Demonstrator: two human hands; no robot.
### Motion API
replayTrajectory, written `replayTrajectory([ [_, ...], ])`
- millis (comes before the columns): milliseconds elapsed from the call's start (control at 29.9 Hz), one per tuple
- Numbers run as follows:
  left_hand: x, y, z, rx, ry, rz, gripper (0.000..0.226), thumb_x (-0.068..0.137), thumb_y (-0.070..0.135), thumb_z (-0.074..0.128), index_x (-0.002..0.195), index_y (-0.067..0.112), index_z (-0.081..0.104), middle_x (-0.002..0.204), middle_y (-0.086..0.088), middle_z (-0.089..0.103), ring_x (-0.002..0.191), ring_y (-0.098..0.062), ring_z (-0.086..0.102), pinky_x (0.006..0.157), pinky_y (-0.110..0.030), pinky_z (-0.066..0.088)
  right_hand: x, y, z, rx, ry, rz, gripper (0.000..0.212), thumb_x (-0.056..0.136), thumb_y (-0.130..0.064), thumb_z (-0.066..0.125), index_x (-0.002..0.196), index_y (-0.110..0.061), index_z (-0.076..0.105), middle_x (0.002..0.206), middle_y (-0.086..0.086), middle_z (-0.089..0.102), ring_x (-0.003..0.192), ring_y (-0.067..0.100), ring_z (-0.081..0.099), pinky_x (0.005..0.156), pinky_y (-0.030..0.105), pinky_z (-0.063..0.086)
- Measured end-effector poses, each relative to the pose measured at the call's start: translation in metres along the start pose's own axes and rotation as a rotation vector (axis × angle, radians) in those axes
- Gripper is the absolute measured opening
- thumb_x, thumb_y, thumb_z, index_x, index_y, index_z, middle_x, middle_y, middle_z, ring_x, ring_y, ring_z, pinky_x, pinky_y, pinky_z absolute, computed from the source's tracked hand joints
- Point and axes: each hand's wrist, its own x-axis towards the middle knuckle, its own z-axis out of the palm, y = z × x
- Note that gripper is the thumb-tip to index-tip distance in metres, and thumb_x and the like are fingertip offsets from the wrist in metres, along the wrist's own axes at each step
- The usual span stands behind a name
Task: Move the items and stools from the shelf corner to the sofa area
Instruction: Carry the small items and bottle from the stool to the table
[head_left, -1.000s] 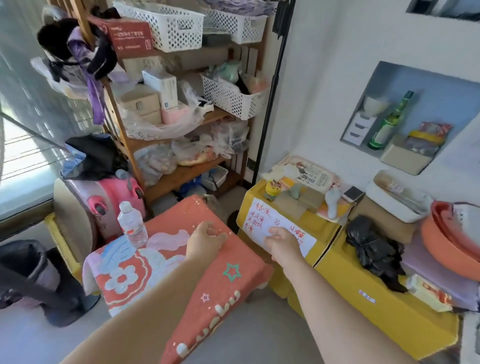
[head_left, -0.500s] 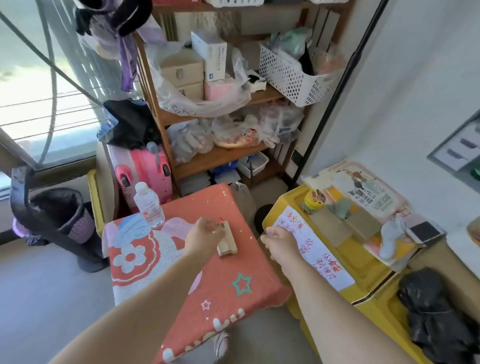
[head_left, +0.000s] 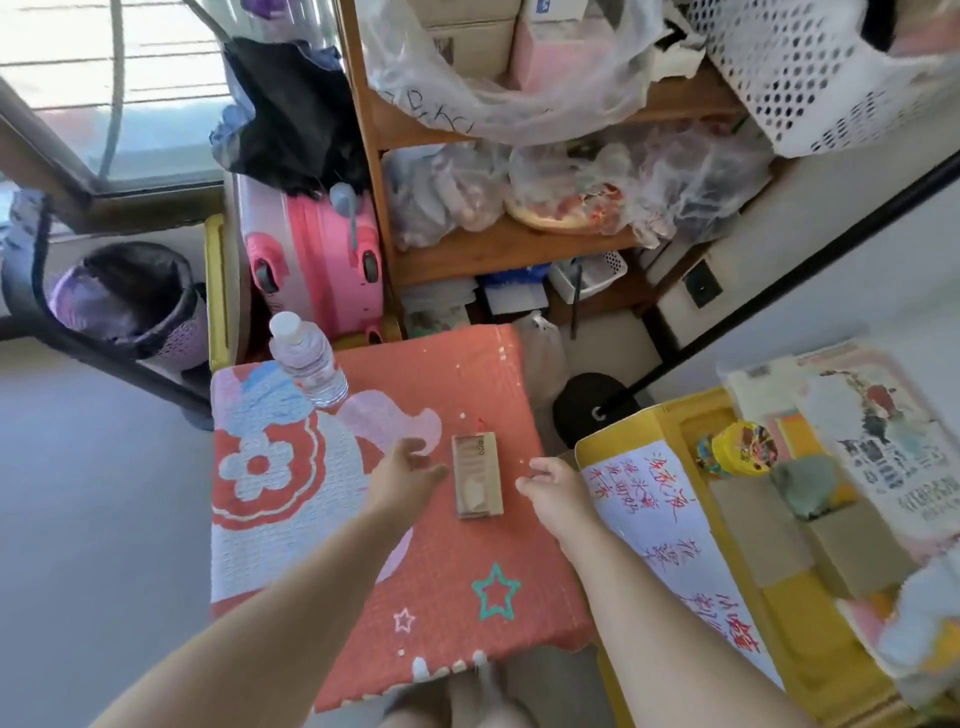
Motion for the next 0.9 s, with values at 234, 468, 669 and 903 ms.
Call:
replayTrajectory([
  [234,0.040,-0.029,0.032,-0.015,0.022,-0.122,0.049,0.085,0.020,0.065,0.130,0.011,0.048,0.124,-0.006,0.061,0.104,-0.021,0.059,0.091,-0.036,0.048,0.051,0.017,0.017,-0.084,-0.093,0.061,0.052,0.091,-0.019,0.057,0.140,-0.020,0.040,0.140,0.009,0.048,0.125,0.022,0.049,0.094,0.028,0.038],
  [468,0.068,-0.039,0.064,-0.010,-0.010,-0.182,0.053,0.087,0.018,0.062,0.136,0.012,0.044,0.127,-0.006,0.060,0.111,-0.022,0.060,0.083,-0.028,0.046,0.083,0.031,0.030,-0.169,-0.153,0.087,0.055,0.092,-0.021,0.056,0.143,-0.019,0.036,0.143,0.009,0.046,0.129,0.022,0.047,0.099,0.027,0.037],
  [669,0.080,-0.048,0.077,0.017,0.001,-0.202,0.054,0.083,0.018,0.065,0.134,0.013,0.046,0.125,-0.004,0.063,0.111,-0.022,0.061,0.095,-0.040,0.050,0.102,0.038,0.041,-0.184,-0.164,0.071,0.061,0.091,-0.024,0.057,0.146,-0.026,0.031,0.145,0.007,0.044,0.133,0.024,0.041,0.098,0.032,0.041],
  [903,0.085,-0.048,0.080,-0.026,0.006,-0.215,0.046,0.082,0.016,0.068,0.126,0.016,0.054,0.118,-0.003,0.066,0.103,-0.021,0.064,0.089,-0.038,0.053,0.104,0.034,0.051,-0.130,-0.146,0.061,0.057,0.090,-0.010,0.057,0.143,-0.023,0.038,0.135,0.006,0.054,0.112,0.023,0.058,0.071,0.024,0.051],
])
